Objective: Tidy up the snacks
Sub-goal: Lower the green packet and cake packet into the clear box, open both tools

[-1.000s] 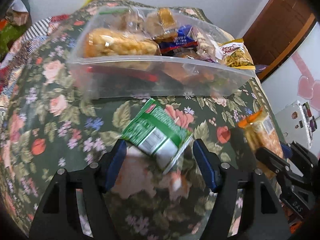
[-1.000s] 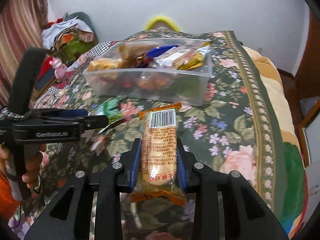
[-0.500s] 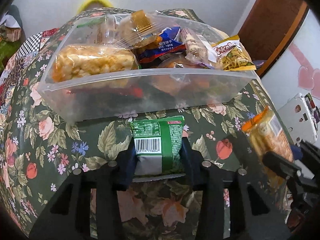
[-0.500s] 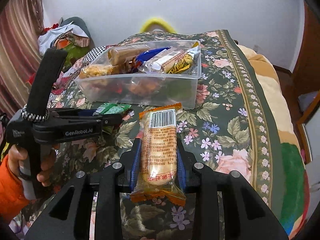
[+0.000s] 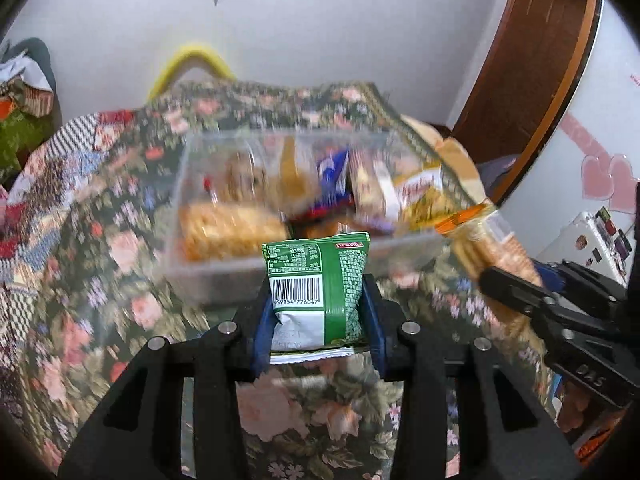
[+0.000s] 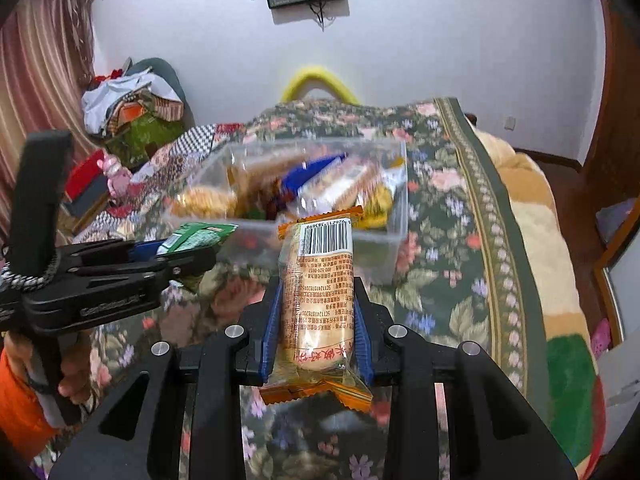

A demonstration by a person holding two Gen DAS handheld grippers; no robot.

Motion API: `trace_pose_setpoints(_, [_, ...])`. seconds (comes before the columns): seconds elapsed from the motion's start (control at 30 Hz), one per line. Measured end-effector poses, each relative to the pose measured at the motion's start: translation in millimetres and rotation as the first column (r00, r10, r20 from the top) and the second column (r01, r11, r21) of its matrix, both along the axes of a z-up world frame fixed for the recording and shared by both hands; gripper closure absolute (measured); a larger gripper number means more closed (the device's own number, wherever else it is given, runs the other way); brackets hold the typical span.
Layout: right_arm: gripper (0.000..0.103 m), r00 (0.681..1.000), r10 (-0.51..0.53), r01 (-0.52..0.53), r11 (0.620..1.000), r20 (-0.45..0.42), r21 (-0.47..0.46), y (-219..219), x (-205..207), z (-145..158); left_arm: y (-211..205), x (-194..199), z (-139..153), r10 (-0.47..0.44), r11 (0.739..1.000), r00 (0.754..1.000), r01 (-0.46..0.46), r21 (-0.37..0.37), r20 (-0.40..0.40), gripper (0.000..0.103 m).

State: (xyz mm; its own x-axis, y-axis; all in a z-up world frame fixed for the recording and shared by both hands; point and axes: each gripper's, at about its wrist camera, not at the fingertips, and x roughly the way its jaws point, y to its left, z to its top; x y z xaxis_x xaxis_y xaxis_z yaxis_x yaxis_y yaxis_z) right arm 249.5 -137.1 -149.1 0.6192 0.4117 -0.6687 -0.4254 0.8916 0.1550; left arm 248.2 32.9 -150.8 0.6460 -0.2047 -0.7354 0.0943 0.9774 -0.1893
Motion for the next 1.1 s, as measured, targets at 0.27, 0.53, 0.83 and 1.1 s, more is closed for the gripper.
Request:
trace_pose_setpoints(0.27, [0.074, 0.998, -0.004, 0.004, 1.0, 0.055, -0.004, 21.6, 32.0, 14.3, 22.9, 25.8, 34.8, 0.057, 0.998, 0.996, -0.057, -0.004, 0.075, 0.063])
trace_pose_setpoints(0.53, [0.074, 0.999, 0.008, -0.009, 1.0, 0.043, 0.015, 40.4, 66.9, 18.2, 38.9, 62.9, 28.8, 0.092, 0.996, 0.992, -0.092, 0.001, 0.081, 0.063])
trace_pose_setpoints(0.83, [0.074, 0.996, 0.032, -0.027, 0.998, -0.084, 0.062, 53.9, 105.1, -11.0, 42.3, 97.4, -3.1, 0.07, 0.998, 0.997, -0.07, 0.008, 0.023, 0.063])
trace_pose_setpoints(1.1, [0.065, 0.997, 0.026, -0.025, 1.0, -0.07, 0.012, 57.2, 104.5, -16.1, 45.0, 101.0, -13.0, 0.095, 0.995, 0.995, -0.095, 0.014, -0.009, 0.048])
